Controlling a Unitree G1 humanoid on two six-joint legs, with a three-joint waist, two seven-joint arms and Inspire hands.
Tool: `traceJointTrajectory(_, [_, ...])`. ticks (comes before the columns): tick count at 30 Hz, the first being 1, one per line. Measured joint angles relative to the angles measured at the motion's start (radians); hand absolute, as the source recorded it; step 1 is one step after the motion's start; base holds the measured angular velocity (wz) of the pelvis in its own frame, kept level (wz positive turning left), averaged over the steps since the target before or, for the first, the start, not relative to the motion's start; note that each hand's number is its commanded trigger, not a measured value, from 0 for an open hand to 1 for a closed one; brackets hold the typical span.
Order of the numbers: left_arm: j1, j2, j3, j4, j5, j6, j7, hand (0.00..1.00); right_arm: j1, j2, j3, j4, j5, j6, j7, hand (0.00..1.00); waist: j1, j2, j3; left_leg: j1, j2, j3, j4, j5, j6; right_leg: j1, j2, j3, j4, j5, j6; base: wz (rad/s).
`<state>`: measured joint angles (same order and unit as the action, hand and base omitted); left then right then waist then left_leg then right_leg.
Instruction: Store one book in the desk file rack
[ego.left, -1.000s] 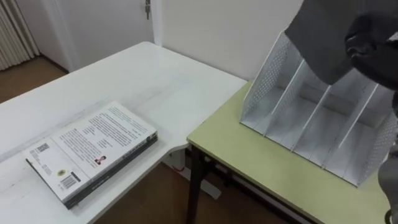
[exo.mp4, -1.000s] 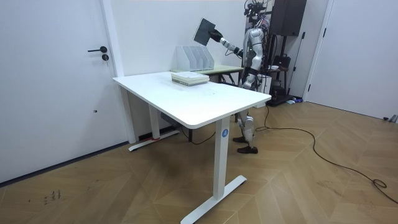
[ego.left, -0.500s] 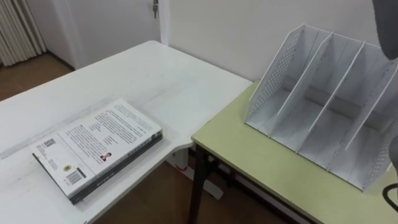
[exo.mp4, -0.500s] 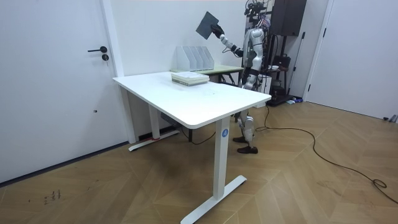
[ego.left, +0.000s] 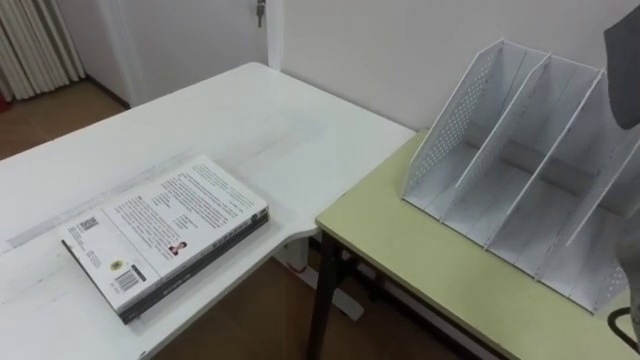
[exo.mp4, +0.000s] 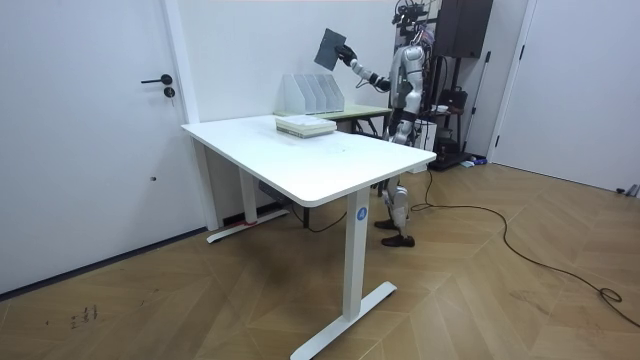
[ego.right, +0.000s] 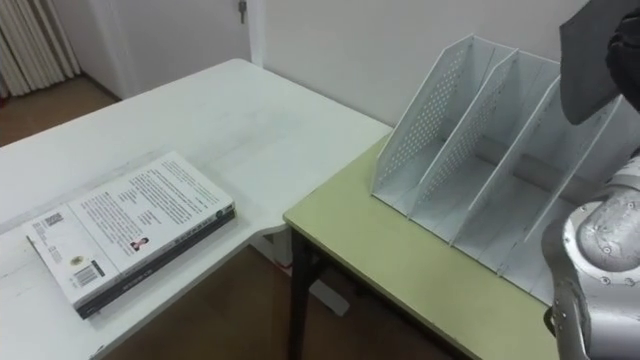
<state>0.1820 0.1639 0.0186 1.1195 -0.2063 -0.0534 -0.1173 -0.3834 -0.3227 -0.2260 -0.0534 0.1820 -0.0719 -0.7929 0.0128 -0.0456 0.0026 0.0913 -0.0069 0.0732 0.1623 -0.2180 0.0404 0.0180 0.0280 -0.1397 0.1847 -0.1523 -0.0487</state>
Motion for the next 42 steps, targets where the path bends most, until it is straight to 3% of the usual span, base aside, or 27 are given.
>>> traceJointTrajectory(16, [0.0, -0.001, -0.003, 0.0, -0.008, 0.001, 0.015, 0.0, 0.005, 0.005, 0.011, 0.043, 0.0, 0.0, 0.02, 1.0, 0.003, 0.005, -0.0028, 0.0, 0.007, -0.001, 0.0, 0.0, 0.0, 0.0, 0.0, 0.0, 0.001, 0.0, 0.0, 0.0])
traceJointTrajectory(23, [0.001, -0.002, -0.002, 0.0, -0.008, 0.003, 0.021, 0.0, 0.06, 0.005, 0.011, 0.043, -0.021, 0.0, 0.019, 1.0, 0.014, 0.011, -0.0078, 0.002, 0.008, 0.0, 0.0, 0.0, 0.0, 0.001, 0.002, 0.001, 0.001, 0.001, -0.001, 0.0])
traceJointTrajectory(33, [0.001, -0.002, -0.001, 0.001, -0.008, 0.004, 0.023, 0.0, 0.117, 0.005, 0.034, 0.043, -0.036, 0.0, 0.033, 1.0, 0.017, 0.011, -0.0078, 0.003, 0.008, 0.0, 0.0, 0.0, 0.0, 0.004, 0.002, 0.0, 0.001, 0.001, -0.002, 0.0])
traceJointTrajectory(42, [0.003, -0.001, 0.002, 0.001, -0.02, 0.004, 0.023, 0.0, 0.132, 0.005, 0.048, 0.035, -0.151, 0.0, 0.032, 1.0, 0.019, 0.004, -0.0081, 0.002, 0.008, 0.004, 0.0, 0.0, 0.0, 0.001, 0.002, 0.0, 0.001, 0.001, -0.002, 0.0])
